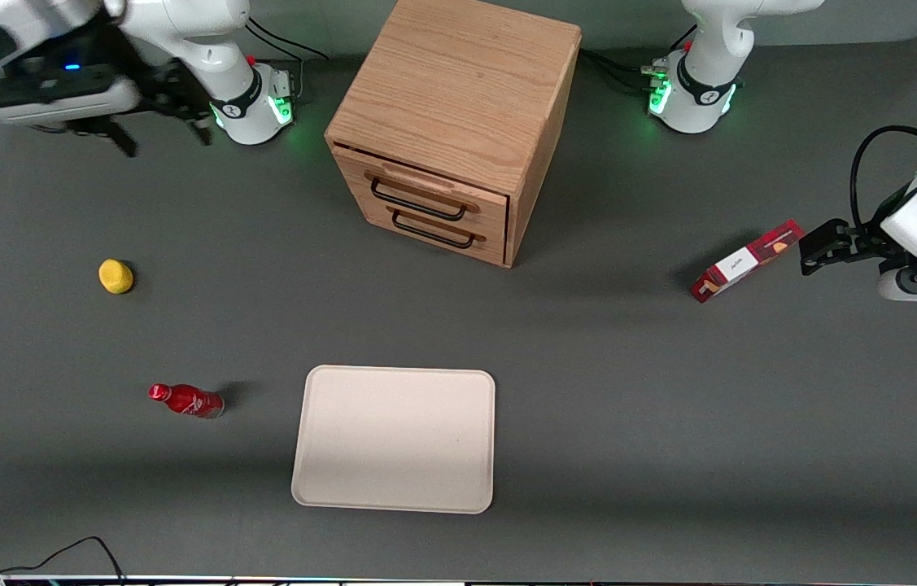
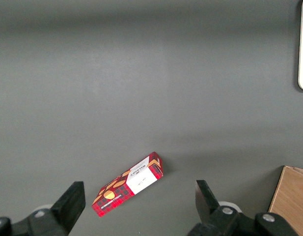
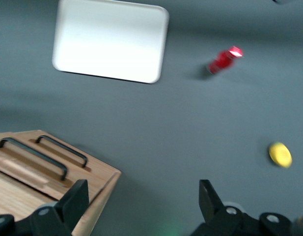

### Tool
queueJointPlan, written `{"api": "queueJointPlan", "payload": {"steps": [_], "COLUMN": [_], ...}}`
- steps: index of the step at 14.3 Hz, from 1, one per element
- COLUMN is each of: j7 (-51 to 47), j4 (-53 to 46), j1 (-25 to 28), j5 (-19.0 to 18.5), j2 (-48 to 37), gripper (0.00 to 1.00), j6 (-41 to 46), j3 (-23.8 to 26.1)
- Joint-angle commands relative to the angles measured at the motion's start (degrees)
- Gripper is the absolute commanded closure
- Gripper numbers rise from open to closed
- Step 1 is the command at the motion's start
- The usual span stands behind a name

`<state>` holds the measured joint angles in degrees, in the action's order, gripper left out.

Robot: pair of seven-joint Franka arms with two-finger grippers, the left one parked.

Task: Close top drawer

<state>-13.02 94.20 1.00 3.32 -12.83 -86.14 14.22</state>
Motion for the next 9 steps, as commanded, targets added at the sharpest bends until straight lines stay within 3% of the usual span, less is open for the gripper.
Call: {"api": "queueJointPlan", "payload": {"steps": [1,3,9], "j7": [-1.7,-1.5,2.3], "j4": [5.3,9.2,20.0], "j1": [0.4,0.5,0.4], "j5": [-1.4,-1.6,-3.8], "j2": [-2.2,-2.5,-4.4], "gripper": [0.0,0.0,0.0], "j6": [0.7,-2.3,-12.0], "j3": [-5.2,-10.3,-13.5]}}
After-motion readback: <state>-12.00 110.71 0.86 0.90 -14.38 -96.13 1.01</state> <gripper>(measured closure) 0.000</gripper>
